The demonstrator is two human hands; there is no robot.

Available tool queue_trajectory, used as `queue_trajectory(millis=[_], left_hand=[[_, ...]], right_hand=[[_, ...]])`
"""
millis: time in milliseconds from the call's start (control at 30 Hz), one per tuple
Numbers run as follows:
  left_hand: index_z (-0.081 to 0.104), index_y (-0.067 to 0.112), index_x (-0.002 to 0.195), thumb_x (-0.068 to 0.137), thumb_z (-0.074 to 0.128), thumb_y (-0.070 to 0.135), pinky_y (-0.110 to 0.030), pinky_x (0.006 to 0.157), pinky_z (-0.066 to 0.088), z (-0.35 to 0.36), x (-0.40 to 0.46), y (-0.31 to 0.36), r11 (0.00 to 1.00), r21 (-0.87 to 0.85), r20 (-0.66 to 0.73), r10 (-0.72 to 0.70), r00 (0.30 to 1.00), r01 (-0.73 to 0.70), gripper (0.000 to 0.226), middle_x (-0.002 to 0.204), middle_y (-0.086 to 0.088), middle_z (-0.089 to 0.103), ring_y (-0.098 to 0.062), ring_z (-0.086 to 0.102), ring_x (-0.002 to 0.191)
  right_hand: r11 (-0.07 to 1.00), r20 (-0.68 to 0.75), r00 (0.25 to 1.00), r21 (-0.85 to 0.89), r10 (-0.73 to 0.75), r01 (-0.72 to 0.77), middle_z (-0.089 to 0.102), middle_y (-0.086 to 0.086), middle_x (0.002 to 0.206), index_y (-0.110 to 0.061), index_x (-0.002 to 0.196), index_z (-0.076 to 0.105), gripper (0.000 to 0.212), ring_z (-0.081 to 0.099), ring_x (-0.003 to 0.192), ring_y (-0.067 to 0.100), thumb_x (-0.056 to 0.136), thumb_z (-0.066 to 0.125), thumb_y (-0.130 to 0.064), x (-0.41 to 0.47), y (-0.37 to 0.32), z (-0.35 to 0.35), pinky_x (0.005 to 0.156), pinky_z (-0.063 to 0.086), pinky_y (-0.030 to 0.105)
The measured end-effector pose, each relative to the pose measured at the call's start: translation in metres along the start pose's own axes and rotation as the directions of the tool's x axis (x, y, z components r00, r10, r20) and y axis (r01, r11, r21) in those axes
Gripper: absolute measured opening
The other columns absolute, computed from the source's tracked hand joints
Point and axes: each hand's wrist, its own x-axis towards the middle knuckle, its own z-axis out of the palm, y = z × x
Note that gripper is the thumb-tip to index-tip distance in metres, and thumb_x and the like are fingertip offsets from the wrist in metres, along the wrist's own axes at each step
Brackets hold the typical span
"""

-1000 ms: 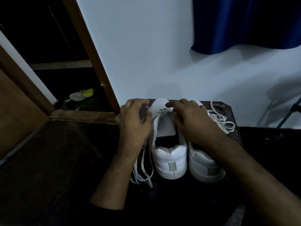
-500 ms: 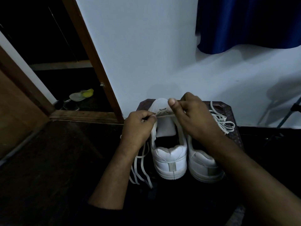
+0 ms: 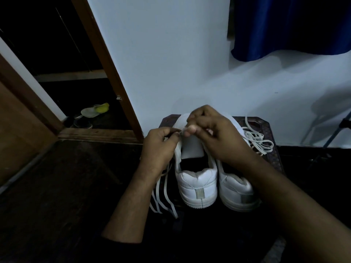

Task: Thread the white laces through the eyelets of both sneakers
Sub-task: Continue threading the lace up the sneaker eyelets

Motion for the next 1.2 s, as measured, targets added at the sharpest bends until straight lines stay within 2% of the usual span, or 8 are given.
queue_trajectory(millis=[133, 267, 533, 667, 800, 933, 1000, 1200], left_hand=[[0.080, 0.018, 0.106, 0.092, 0.065, 0.019, -0.045, 0.097, 0.058, 0.001, 0.000, -0.001, 0.999, 0.048, -0.032, 0.008, 0.999, -0.007, 0.021, 0.102, 0.007, 0.078, -0.012, 0.072, 0.101], [0.082, 0.020, 0.101, 0.088, 0.062, 0.024, -0.045, 0.097, 0.057, 0.001, -0.001, 0.000, 0.999, 0.032, -0.018, 0.018, 1.000, -0.017, 0.024, 0.100, 0.008, 0.079, -0.012, 0.072, 0.102], [0.078, 0.018, 0.114, 0.099, 0.059, 0.011, -0.043, 0.106, 0.053, 0.000, -0.001, -0.001, 0.999, -0.039, 0.024, -0.025, 0.999, 0.026, 0.025, 0.114, 0.005, 0.076, -0.010, 0.068, 0.113], [0.077, 0.020, 0.116, 0.091, 0.058, 0.024, -0.047, 0.105, 0.054, 0.001, -0.001, 0.000, 0.999, -0.047, 0.049, -0.024, 0.998, 0.026, 0.031, 0.114, 0.005, 0.077, -0.013, 0.069, 0.114], [0.075, 0.018, 0.121, 0.100, 0.057, 0.006, -0.043, 0.110, 0.050, 0.001, 0.001, -0.004, 0.999, -0.039, 0.035, -0.033, 0.999, 0.034, 0.030, 0.121, 0.005, 0.073, -0.010, 0.065, 0.119], [0.070, 0.018, 0.128, 0.100, 0.055, 0.000, -0.041, 0.113, 0.047, -0.001, 0.001, -0.005, 1.000, 0.006, 0.099, 0.020, 0.995, -0.020, 0.037, 0.129, 0.009, 0.070, -0.007, 0.060, 0.126], [0.068, 0.020, 0.130, 0.100, 0.057, 0.000, -0.040, 0.113, 0.047, -0.001, 0.001, -0.004, 0.997, 0.046, 0.128, 0.061, 0.990, -0.068, 0.038, 0.130, 0.010, 0.069, -0.006, 0.059, 0.127], [0.067, 0.023, 0.132, 0.100, 0.060, 0.004, -0.041, 0.109, 0.051, -0.002, 0.000, -0.003, 0.995, 0.047, 0.137, 0.085, 0.987, -0.092, 0.038, 0.132, 0.009, 0.068, -0.007, 0.060, 0.127]], right_hand=[[0.703, -0.152, 0.949, 0.705, 0.277, -0.092, 0.059, 0.008, 0.069, -0.008, 0.083, 0.050, 0.030, 0.056, 0.066, 0.023, 0.108, 0.038, -0.021, -0.001, -0.015, -0.007, 0.072, 0.047, 0.035], [0.979, -0.184, 0.962, 0.075, 0.200, -0.189, 0.049, -0.006, 0.068, -0.012, 0.099, 0.047, 0.023, 0.047, 0.060, 0.008, 0.105, 0.049, -0.034, -0.003, -0.009, -0.004, 0.060, 0.039, 0.028], [0.793, 0.111, 0.983, -0.607, 0.145, -0.048, 0.055, 0.000, 0.105, -0.026, 0.108, 0.071, 0.029, 0.055, 0.097, 0.026, 0.096, 0.056, -0.048, 0.001, 0.005, 0.004, 0.076, 0.042, 0.037], [0.998, -0.008, 0.998, -0.040, 0.055, -0.055, 0.067, -0.004, 0.097, -0.018, 0.093, 0.069, 0.027, 0.058, 0.092, 0.017, 0.102, 0.048, -0.032, 0.002, 0.002, 0.001, 0.085, 0.044, 0.029], [0.554, -0.103, 0.926, 0.823, 0.362, -0.125, 0.056, 0.012, 0.069, -0.009, 0.088, 0.048, 0.025, 0.055, 0.067, 0.028, 0.109, 0.037, -0.016, 0.002, -0.018, -0.009, 0.071, 0.053, 0.037], [0.953, -0.291, 0.907, 0.084, 0.304, -0.293, 0.050, -0.008, 0.064, -0.016, 0.093, 0.055, 0.022, 0.048, 0.055, 0.010, 0.104, 0.049, -0.034, 0.000, -0.003, -0.009, 0.061, 0.043, 0.031], [0.896, -0.142, 0.956, -0.336, 0.257, -0.291, 0.054, -0.002, 0.082, -0.023, 0.098, 0.068, 0.021, 0.058, 0.075, 0.016, 0.096, 0.059, -0.042, -0.001, 0.008, -0.002, 0.071, 0.047, 0.033], [0.901, 0.071, 0.983, -0.417, 0.168, -0.124, 0.057, 0.000, 0.108, -0.032, 0.102, 0.076, 0.031, 0.052, 0.100, 0.024, 0.089, 0.058, -0.054, 0.003, 0.004, 0.000, 0.087, 0.046, 0.041]])
